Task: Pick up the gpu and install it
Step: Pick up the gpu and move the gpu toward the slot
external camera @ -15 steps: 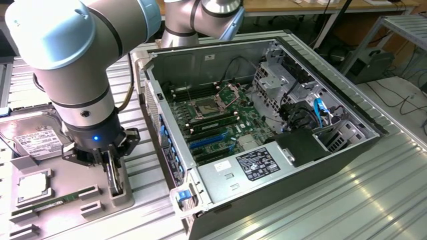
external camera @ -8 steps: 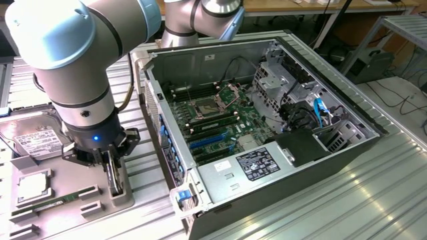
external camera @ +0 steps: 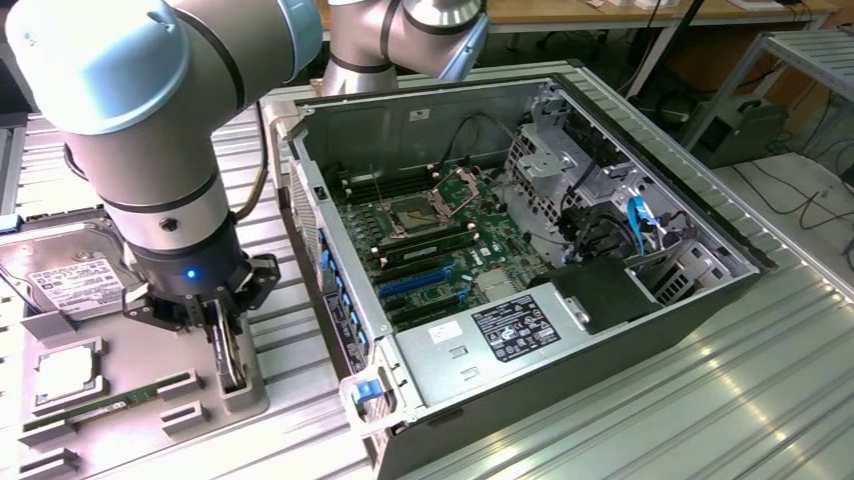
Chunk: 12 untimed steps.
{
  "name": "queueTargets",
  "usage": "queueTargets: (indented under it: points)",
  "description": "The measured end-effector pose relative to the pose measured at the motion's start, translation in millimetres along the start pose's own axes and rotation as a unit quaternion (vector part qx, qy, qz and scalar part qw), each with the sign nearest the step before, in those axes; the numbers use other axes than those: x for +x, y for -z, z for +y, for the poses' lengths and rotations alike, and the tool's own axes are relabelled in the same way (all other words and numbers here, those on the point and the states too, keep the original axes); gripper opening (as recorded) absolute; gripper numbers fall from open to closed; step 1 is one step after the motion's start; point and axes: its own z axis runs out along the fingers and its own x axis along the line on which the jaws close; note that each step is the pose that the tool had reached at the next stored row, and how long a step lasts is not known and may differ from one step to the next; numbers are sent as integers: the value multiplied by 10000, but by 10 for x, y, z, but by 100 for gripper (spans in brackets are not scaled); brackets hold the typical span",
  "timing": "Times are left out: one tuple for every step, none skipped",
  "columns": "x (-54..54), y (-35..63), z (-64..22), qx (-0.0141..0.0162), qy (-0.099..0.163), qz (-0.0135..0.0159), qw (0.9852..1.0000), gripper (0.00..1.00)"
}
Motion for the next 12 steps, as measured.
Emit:
queueTargets:
  points:
    - [0, 9, 0, -2, 0, 0, 10000, 28]
    - [0, 20, 0, -4, 0, 0, 10000, 28]
    - [0, 33, 0, -4, 0, 0, 10000, 28]
    - [0, 47, 0, -4, 0, 0, 10000, 28]
    - [-1, 62, 0, -5, 0, 0, 10000, 28]
    - [-1, 75, 0, -5, 0, 0, 10000, 28]
    - [-1, 91, 0, -5, 0, 0, 10000, 28]
    - [-1, 109, 0, -5, 0, 0, 10000, 28]
    - [-1, 142, 1, -6, 0, 0, 10000, 28]
    - [-2, 157, 1, -8, 0, 0, 10000, 28]
    - [-2, 170, 1, -12, 0, 0, 10000, 28]
    - [-2, 188, 0, -21, 0, 0, 10000, 28]
